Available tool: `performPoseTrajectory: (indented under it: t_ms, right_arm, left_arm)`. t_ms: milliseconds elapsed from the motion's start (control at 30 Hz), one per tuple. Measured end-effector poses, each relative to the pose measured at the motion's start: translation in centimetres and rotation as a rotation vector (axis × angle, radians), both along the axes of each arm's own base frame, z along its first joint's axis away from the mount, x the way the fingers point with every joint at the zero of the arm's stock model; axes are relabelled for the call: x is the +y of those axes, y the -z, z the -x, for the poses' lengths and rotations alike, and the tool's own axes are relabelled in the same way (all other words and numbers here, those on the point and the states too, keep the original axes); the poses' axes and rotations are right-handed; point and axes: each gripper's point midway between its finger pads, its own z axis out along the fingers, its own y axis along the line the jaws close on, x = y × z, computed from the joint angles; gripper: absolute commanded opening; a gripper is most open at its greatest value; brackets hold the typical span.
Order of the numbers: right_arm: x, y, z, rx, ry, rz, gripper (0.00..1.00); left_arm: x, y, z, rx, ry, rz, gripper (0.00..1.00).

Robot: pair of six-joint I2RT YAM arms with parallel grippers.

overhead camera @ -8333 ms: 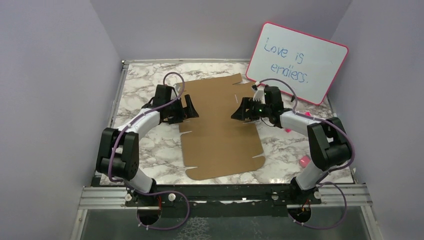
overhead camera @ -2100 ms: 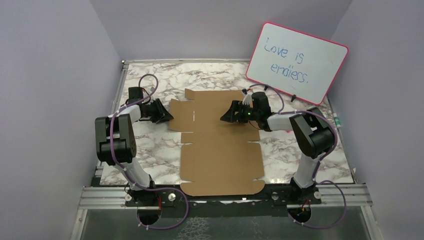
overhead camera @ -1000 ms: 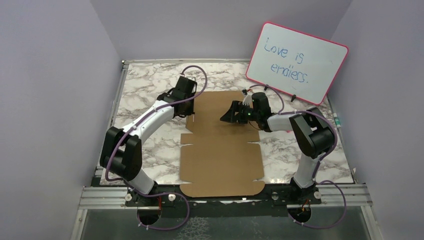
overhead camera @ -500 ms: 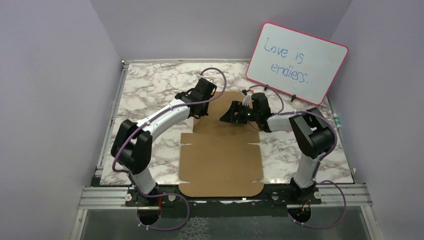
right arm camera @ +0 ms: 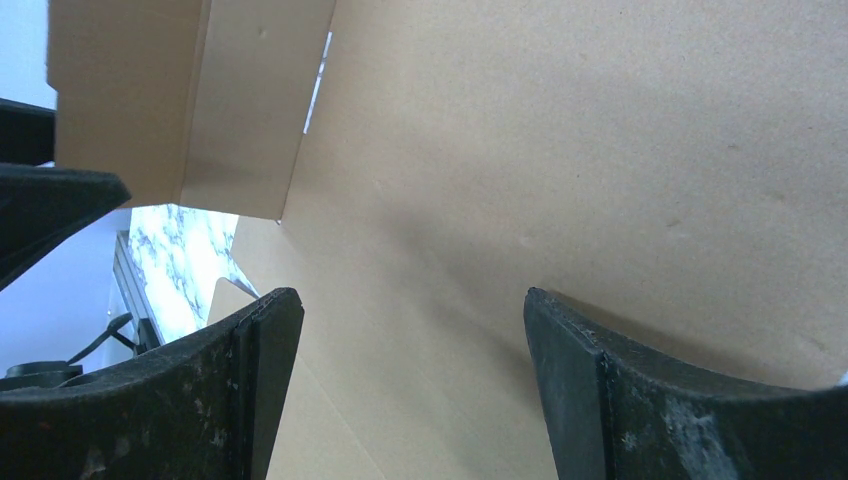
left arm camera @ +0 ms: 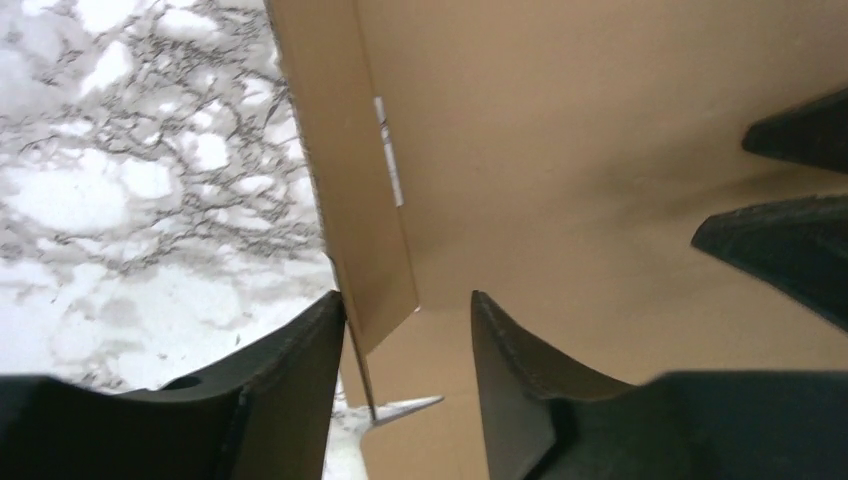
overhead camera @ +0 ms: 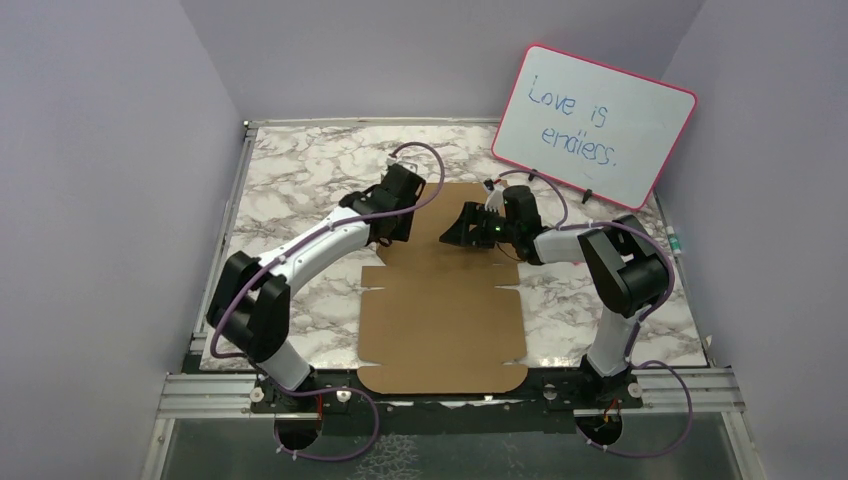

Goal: Fold the paper box

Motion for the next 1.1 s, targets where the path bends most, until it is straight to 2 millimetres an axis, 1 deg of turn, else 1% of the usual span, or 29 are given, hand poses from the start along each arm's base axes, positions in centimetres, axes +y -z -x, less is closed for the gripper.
performPoseTrajectory:
  t_ms: [167,300,400,500,600,667,767,867,933,1100]
  right_arm:
    - [0.0,-0.1,0.0,-0.001,-0.001,0.001,0.87]
    - [-0.1,-0.6,0.4,-0.001,-0.006,0.007,0.87]
    - [-0.1,-1.7,0.6,-0.016,-0.011,0.002,0.87]
    - [-0.1,-3.0,0.9,-0.042,-0.013,-0.011,0.87]
    - [-0.3,-4.0,1.5,-0.060,-0.017,-0.022,0.87]
    - [-0.5,-4.1,2.1,-0.060,-0.022,-0.025,0.88]
    - [-0.9,-3.7,3.1,-0.045,-0.030,-0.023,0.88]
    - [-1.3,-2.3,4.3,-0.009,-0.036,-0.012,0.88]
    - [-1.5,-1.8,4.8,0.005,-0.039,-0.007,0.88]
    - [-1.7,-0.8,5.7,0.030,-0.048,-0.002,0.88]
  left_arm:
    - [2.9,-1.1,1.5,-0.023,-0.052,0.014,0.67]
    - [5.5,-2.1,2.4,-0.051,-0.115,0.070,0.78]
    - [7.2,-2.2,3.3,-0.049,-0.159,0.143,0.83]
    - [8.6,-1.6,4.2,-0.032,-0.204,0.218,0.86]
    - [8.5,-0.1,5.5,0.015,-0.206,0.300,0.87]
    - [8.3,1.1,6.3,0.052,-0.204,0.341,0.88]
    - [7.8,3.3,7.7,0.120,-0.211,0.420,0.88]
    - [7.5,4.6,8.5,0.164,-0.228,0.487,0.88]
    - [7.2,4.9,8.7,0.176,-0.229,0.524,0.89]
    - [6.2,4.9,8.5,0.171,-0.210,0.587,0.89]
